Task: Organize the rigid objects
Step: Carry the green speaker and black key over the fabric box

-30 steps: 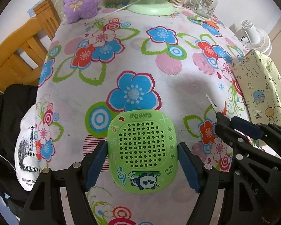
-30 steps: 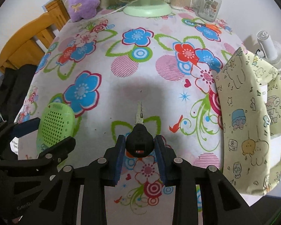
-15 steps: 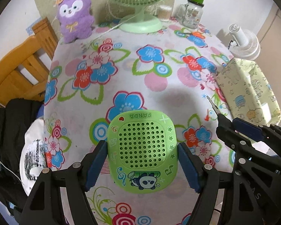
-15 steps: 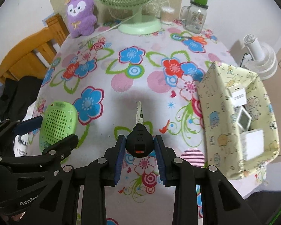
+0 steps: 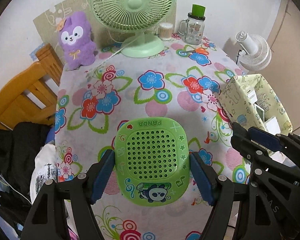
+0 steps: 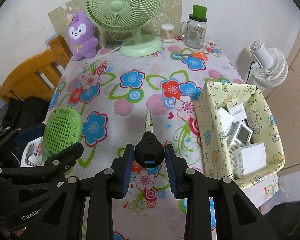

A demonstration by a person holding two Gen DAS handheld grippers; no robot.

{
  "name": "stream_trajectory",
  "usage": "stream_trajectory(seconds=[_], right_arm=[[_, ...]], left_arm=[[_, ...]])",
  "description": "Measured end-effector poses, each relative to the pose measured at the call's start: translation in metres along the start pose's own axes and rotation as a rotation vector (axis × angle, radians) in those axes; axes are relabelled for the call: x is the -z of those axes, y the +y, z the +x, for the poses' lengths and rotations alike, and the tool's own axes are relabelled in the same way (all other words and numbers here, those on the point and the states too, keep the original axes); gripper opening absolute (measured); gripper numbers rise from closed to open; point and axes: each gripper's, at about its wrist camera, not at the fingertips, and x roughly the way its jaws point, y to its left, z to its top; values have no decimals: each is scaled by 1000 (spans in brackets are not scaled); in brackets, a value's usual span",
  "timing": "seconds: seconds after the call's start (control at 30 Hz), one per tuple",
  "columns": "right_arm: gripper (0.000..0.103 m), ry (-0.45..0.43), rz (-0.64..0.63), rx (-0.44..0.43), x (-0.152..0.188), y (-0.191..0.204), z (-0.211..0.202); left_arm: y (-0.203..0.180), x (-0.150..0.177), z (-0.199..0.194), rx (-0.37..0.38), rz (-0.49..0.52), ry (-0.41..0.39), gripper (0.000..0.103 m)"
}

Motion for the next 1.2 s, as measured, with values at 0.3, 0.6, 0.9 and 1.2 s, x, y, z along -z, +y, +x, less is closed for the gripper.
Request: stream_trajectory(seconds=[0.3, 0.6, 0.9, 1.2], right_arm=[[34, -3, -65, -19, -13, -24, -6], [34, -6, -69, -37, -24, -58, -9], [34, 0, -72, -13, -32, -92, -8], [34, 13, -63, -9, -39, -127, -4]], left_arm=[[-22, -11, -3, 0, -67, 7, 77], [-52, -27, -4, -9, -84, 2, 77], [-84, -45, 5, 13, -79, 6, 77], [-113, -59, 15, 18, -76, 14, 77]])
